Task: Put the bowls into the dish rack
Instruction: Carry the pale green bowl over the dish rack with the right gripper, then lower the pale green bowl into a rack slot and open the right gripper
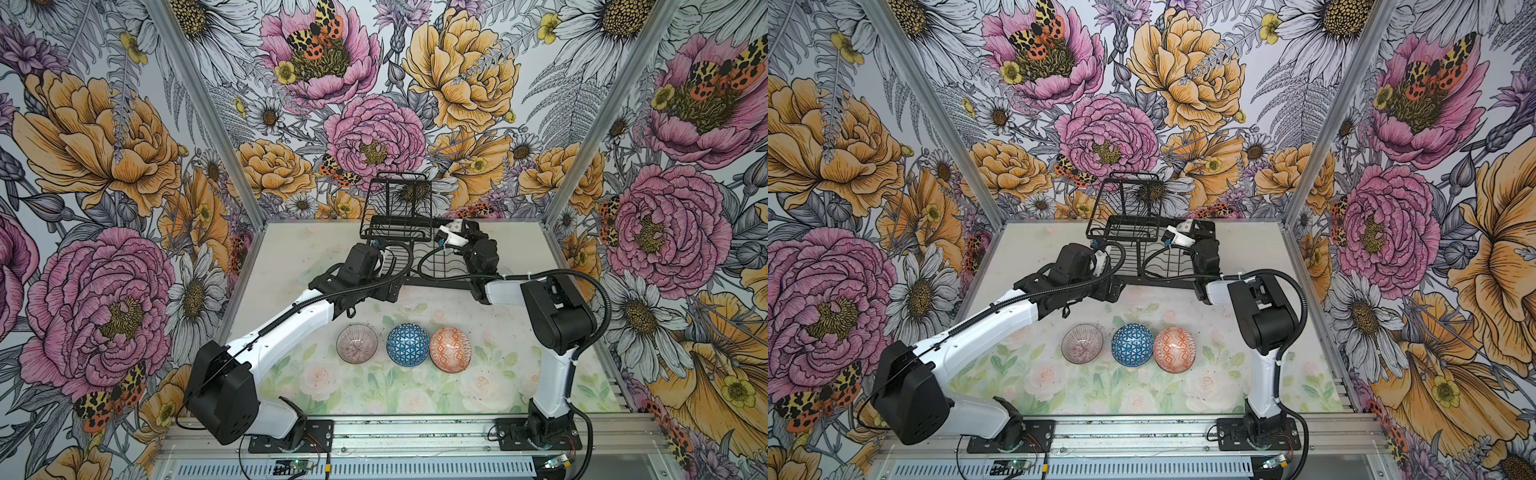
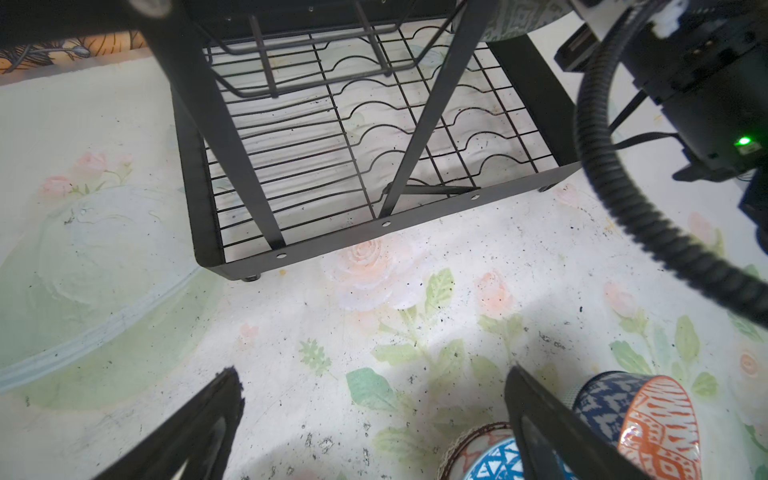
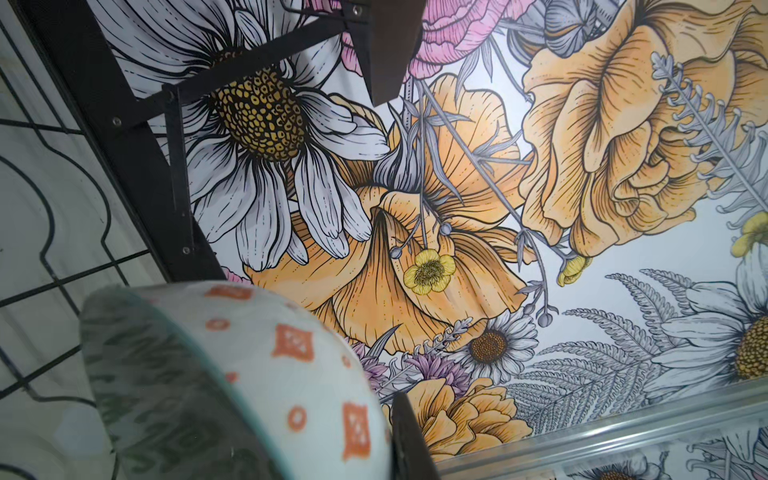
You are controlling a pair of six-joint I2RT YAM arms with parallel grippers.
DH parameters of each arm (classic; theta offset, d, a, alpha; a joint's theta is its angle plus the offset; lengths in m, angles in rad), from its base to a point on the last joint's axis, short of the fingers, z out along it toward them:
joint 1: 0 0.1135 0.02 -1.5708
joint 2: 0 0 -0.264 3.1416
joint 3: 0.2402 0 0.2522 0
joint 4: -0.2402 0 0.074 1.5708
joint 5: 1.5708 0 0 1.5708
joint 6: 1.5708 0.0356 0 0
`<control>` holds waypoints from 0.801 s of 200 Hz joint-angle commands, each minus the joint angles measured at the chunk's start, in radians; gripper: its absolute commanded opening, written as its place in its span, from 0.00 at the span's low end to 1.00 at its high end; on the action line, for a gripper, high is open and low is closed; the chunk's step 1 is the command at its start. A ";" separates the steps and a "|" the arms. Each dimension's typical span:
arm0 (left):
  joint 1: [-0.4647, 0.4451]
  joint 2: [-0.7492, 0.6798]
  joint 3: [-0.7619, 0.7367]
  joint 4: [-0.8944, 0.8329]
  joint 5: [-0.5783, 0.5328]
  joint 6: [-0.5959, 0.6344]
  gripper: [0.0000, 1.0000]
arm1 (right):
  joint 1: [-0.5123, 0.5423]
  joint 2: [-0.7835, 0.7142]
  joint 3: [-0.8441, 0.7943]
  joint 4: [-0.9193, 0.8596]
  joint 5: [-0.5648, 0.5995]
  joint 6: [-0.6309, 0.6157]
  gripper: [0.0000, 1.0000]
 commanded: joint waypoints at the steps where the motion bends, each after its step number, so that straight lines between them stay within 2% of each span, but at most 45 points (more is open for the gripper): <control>1: 0.016 -0.005 0.044 -0.003 0.028 0.028 0.99 | -0.002 0.047 0.093 0.096 -0.054 -0.030 0.00; 87: 0.056 0.008 0.082 -0.041 0.027 0.039 0.99 | -0.001 0.261 0.345 0.006 -0.147 -0.033 0.00; 160: 0.065 0.041 0.102 -0.051 0.031 0.048 0.99 | 0.014 0.381 0.490 -0.083 -0.217 -0.012 0.00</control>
